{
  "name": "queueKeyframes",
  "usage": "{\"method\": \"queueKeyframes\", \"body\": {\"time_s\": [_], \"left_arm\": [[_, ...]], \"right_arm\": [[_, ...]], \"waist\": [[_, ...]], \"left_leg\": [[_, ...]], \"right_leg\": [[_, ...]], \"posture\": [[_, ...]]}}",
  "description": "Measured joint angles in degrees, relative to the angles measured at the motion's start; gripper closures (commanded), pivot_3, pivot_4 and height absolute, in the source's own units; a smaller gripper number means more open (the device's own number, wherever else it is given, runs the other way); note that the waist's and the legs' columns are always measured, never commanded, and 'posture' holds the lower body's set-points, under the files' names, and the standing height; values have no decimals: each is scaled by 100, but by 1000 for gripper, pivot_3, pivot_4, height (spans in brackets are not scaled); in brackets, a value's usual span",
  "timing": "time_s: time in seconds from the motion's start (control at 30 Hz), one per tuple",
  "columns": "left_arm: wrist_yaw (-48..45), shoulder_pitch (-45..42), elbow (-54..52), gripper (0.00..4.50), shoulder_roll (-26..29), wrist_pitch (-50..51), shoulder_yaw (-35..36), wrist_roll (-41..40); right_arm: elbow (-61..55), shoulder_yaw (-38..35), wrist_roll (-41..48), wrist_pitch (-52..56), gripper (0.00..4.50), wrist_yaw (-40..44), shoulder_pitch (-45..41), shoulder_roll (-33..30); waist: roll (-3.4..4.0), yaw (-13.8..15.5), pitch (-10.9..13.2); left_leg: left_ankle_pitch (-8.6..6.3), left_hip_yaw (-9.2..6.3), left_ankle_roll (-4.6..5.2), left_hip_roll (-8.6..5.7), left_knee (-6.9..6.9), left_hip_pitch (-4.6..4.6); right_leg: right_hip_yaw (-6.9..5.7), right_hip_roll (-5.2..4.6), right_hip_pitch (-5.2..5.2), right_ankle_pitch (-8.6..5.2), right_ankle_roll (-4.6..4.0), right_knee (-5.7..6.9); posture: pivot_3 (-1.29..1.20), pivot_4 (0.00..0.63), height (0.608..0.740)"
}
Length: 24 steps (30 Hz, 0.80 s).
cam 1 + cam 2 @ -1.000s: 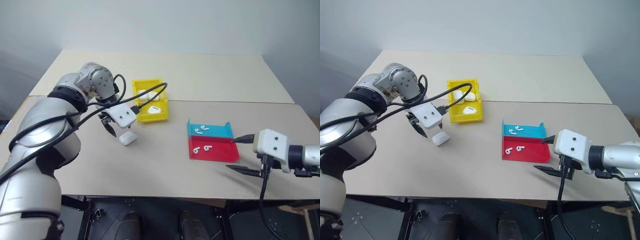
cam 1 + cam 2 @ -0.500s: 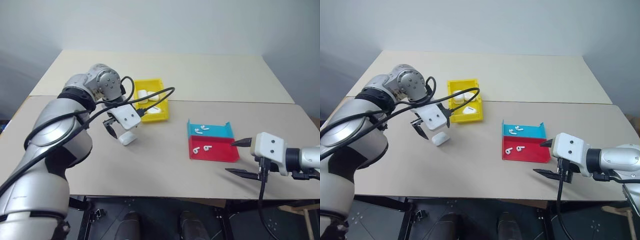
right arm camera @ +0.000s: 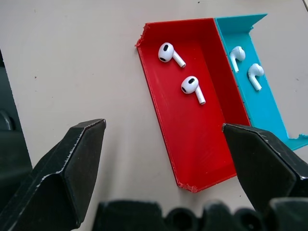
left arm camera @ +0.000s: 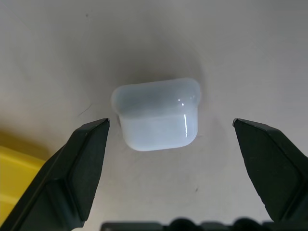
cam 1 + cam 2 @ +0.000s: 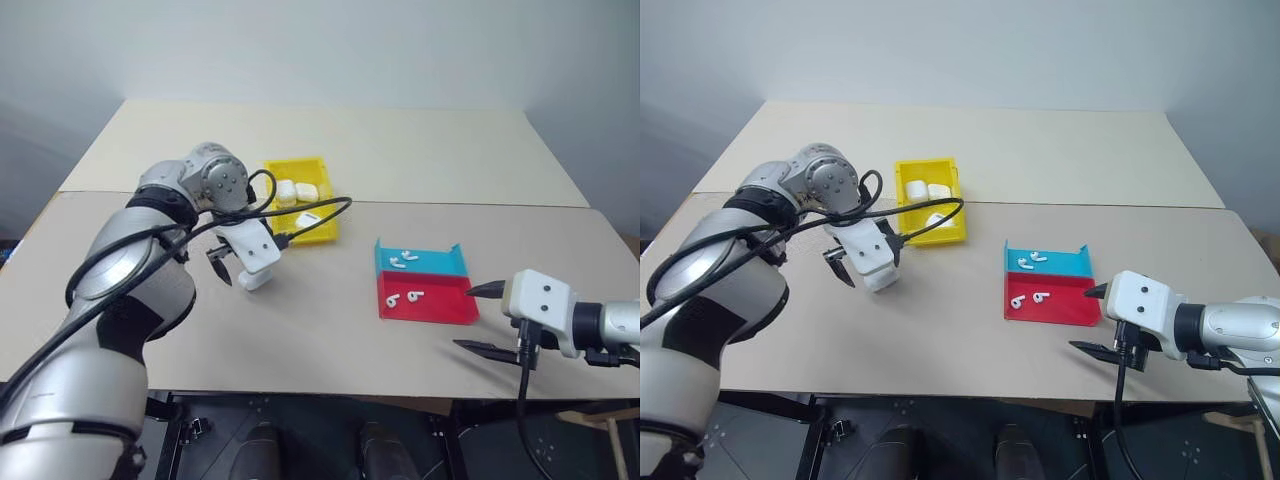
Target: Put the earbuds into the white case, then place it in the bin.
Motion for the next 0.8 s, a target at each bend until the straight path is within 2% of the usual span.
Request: {"method": "queueKeyframes", "body": {"time_s": [0.33, 0.47, 0.8], "left_arm": [[1008, 214, 1, 32, -192, 309, 496, 1121], [854, 239, 3, 32, -234, 342, 737, 1209], [1244, 247, 4, 32, -235, 387, 813, 1843]], "right_arm": [[-41, 3, -13, 1, 0, -89, 77, 12], [-45, 3, -16, 1, 0, -106, 99, 12], [-47, 3, -100, 4, 0, -131, 126, 12]], "waist": [[0, 1, 0], [0, 0, 0], [0, 1, 0]], "left_leg": [[0, 0, 0, 0, 0, 0], [0, 0, 0, 0, -1, 1], [0, 0, 0, 0, 0, 1]], "right_leg": [[0, 0, 0, 0, 1, 0], [0, 0, 0, 0, 1, 0], [0, 0, 1, 1, 1, 2]], "posture": [[0, 150, 740], [0, 150, 740], [0, 150, 740]]}}
